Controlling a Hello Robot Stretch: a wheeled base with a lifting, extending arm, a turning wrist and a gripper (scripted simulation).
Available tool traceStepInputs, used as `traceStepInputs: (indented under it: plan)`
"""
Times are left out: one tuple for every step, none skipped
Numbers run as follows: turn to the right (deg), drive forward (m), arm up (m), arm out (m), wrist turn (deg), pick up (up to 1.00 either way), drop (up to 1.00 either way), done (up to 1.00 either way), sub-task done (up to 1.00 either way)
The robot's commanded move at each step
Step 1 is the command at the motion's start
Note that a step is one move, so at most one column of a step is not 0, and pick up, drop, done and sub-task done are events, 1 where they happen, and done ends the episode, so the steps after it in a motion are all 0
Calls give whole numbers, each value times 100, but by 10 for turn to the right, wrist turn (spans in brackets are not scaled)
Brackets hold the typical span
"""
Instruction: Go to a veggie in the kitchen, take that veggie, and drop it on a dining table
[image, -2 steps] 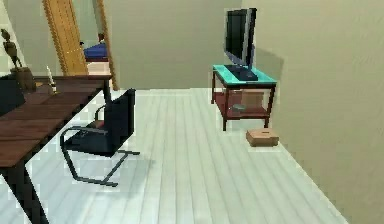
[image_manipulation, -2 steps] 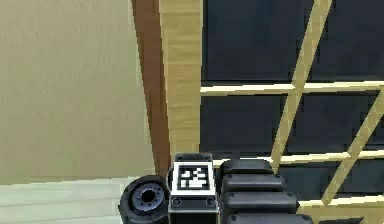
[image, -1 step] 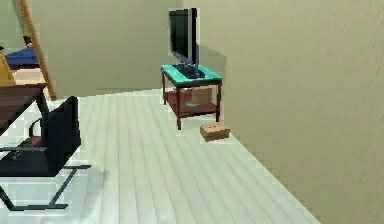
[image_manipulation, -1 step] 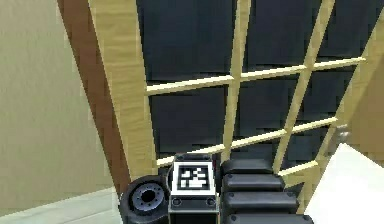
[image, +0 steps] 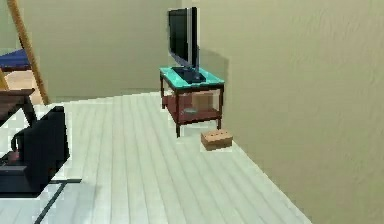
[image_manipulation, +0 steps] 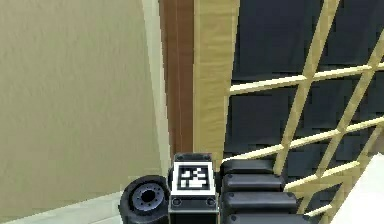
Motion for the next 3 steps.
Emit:
traceStepInputs:
  plan:
    - [-210,0,0,0,0,0,0,0,0]
    - [0,100,0,0,0,0,0,0,0]
    - [0,15,0,0,0,0,0,0,0]
